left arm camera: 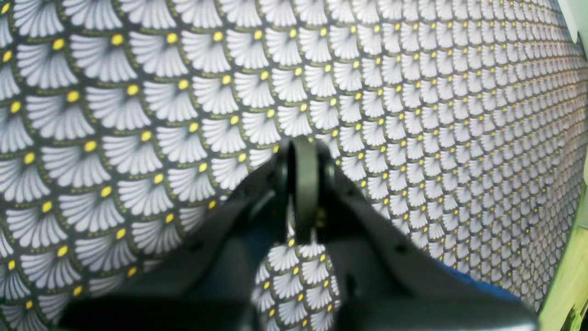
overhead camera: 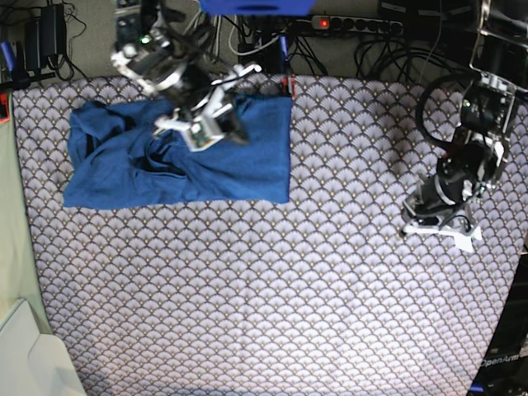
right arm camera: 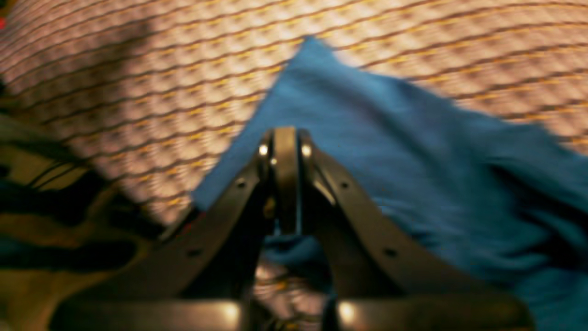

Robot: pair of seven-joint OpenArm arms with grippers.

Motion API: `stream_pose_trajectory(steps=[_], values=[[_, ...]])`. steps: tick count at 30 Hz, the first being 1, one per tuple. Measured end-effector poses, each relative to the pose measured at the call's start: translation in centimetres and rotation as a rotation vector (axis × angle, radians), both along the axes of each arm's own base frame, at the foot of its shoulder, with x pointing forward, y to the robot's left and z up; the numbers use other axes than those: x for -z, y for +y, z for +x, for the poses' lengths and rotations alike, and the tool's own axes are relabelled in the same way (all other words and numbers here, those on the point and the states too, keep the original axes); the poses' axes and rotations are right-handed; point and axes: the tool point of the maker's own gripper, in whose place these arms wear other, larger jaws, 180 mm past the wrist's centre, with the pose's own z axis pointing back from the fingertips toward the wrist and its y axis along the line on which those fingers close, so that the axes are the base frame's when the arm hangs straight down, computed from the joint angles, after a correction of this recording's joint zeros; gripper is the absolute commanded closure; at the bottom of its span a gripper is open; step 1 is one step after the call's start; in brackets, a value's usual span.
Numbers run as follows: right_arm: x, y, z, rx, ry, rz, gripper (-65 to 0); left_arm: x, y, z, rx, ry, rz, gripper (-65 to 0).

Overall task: Fold the T-shirt properly
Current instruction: 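Grasp the folded shirt's edge with the right gripper and tug it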

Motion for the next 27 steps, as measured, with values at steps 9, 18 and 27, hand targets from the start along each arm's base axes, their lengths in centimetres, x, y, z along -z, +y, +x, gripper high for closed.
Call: stream_pose_trajectory(steps=[9,18,27], values=[[6.1,-5.6,-1.3,0.133,0.155,-0.069,0.0,0.1,0.1,0.0,-0.002,0.002,0.001,-0.1],[6.3,-12.4,-1.1,0.285,0.144,-0.142,0.0,-1.1,0.1,1.2,-0.003,-0.031,0.001,-0.1],[7.2,-16.0,-3.4,0.355,0.193,-0.197,0.0,-1.0,0.1,1.0,-0.003,-0.027,0.002,-0.1]])
